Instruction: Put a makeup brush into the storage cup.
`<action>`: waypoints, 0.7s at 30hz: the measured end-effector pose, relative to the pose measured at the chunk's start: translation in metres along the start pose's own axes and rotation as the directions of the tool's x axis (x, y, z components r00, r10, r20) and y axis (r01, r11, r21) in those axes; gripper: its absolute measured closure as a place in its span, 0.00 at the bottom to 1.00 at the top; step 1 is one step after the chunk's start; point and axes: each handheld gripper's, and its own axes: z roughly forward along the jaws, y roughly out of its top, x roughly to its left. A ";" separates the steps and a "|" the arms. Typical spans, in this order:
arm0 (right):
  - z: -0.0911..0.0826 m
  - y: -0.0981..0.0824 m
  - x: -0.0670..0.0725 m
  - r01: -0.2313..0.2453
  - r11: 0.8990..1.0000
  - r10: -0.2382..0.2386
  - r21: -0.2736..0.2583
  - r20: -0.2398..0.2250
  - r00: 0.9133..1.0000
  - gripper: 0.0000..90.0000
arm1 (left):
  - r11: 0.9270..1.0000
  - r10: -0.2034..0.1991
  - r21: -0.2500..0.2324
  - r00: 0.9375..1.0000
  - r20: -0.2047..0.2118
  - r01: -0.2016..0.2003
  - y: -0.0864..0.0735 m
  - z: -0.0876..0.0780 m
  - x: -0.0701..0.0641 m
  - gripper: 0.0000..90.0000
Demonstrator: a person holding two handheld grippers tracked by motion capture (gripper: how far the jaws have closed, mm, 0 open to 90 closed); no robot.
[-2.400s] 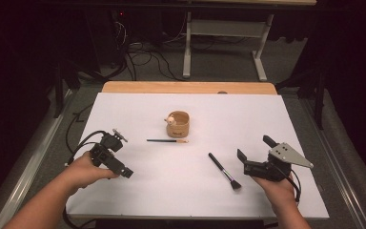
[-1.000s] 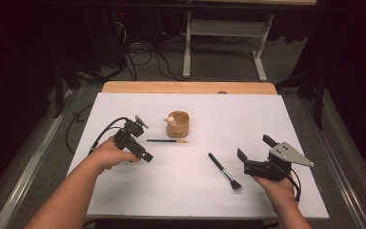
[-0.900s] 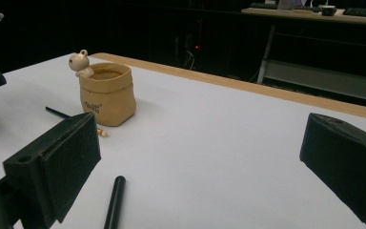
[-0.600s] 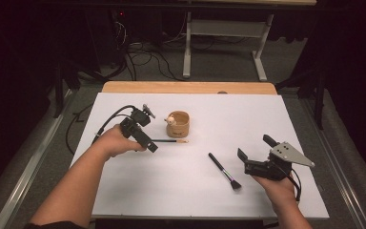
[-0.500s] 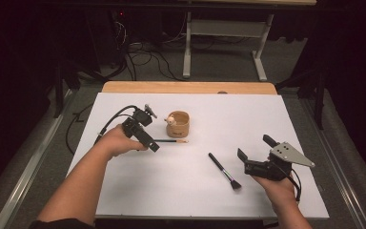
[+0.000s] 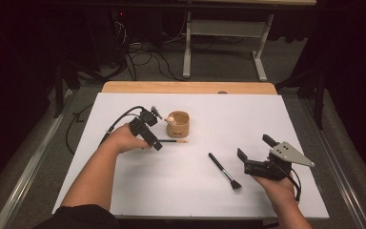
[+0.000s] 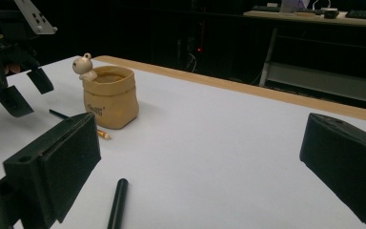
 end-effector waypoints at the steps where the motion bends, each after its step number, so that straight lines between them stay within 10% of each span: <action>1: 0.000 0.000 0.000 0.002 1.000 -0.002 -0.001 0.000 1.000 0.02 | 1.000 -0.004 0.001 1.000 -0.004 0.004 0.000 0.001 0.001 0.10; 21: -0.001 0.000 0.000 0.005 1.000 -0.005 -0.003 -0.001 1.000 0.02 | 0.997 0.064 0.035 0.998 -0.029 -0.063 0.017 -0.001 -0.007 0.24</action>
